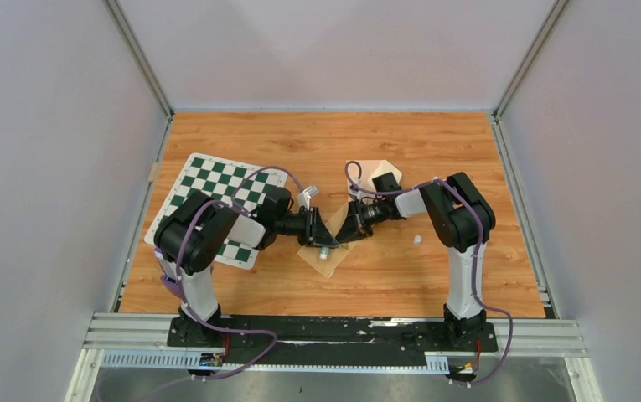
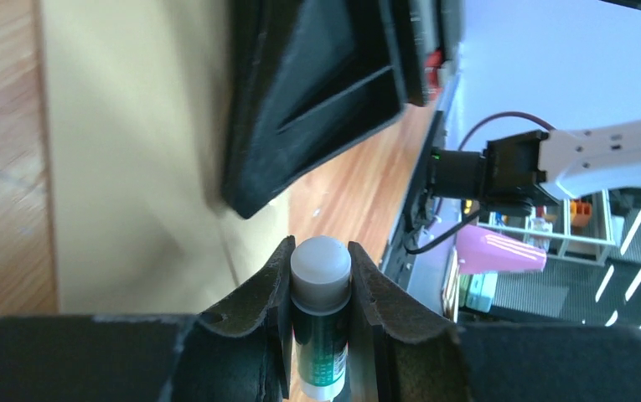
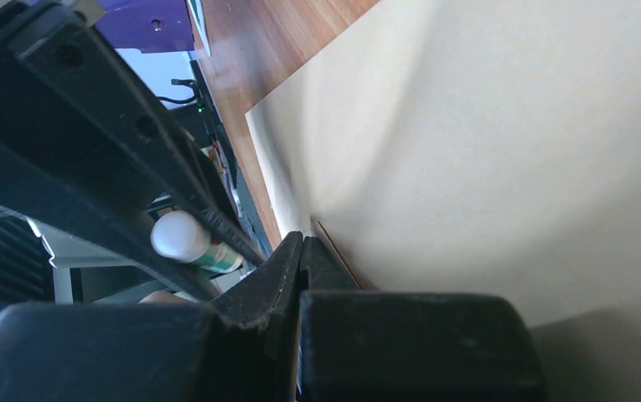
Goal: Place the letter into the envelope and seal it
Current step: Seal the envelope flap on the envelope.
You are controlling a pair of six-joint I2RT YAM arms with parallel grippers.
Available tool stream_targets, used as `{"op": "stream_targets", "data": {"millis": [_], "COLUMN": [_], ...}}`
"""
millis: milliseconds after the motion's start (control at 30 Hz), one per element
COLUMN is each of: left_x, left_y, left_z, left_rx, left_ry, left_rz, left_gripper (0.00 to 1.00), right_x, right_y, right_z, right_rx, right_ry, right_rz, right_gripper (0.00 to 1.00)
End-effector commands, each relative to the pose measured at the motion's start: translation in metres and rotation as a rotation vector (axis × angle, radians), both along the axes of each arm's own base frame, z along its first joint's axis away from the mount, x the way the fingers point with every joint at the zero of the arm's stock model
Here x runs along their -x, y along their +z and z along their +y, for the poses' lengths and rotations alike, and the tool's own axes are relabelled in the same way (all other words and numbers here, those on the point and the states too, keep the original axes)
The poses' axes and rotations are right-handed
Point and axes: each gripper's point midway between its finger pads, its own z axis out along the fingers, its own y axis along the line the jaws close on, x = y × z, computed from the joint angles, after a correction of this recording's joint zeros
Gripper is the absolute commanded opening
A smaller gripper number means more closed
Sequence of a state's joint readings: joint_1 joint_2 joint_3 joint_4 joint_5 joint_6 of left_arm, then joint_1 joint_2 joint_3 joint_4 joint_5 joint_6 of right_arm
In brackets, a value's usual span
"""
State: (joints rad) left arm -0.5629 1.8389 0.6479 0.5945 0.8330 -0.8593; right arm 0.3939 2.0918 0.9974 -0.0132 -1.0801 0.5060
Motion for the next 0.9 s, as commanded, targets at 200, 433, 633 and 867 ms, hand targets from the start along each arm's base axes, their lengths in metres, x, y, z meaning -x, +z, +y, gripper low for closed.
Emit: {"op": "stream_targets", "data": {"millis": [200, 433, 633, 867], "left_x": [0.004, -0.005, 0.001, 0.008], "left_y": [-0.001, -0.058, -0.089, -0.097], "left_z": [-0.007, 0.008, 0.029, 0.036], "left_rx": [-0.001, -0.24, -0.399, -0.434], "left_ry": [-0.046, 0.037, 0.088, 0.085], "left_rz": [0.007, 0.103, 0.173, 0.189], "left_gripper": [0.0, 0.0, 0.0, 0.0], "right_x": [0.016, 0.015, 0.01, -0.031], "right_y": [-0.045, -0.042, -0.046, -0.045], "right_z": [-0.019, -0.018, -0.022, -0.036], "right_rx": [0.185, 0.185, 0.204, 0.214], "right_ry": [-0.091, -0.092, -0.112, -0.193], "right_rz": [0.17, 0.156, 0.166, 0.131], "right_gripper": [0.0, 0.0, 0.0, 0.0]}}
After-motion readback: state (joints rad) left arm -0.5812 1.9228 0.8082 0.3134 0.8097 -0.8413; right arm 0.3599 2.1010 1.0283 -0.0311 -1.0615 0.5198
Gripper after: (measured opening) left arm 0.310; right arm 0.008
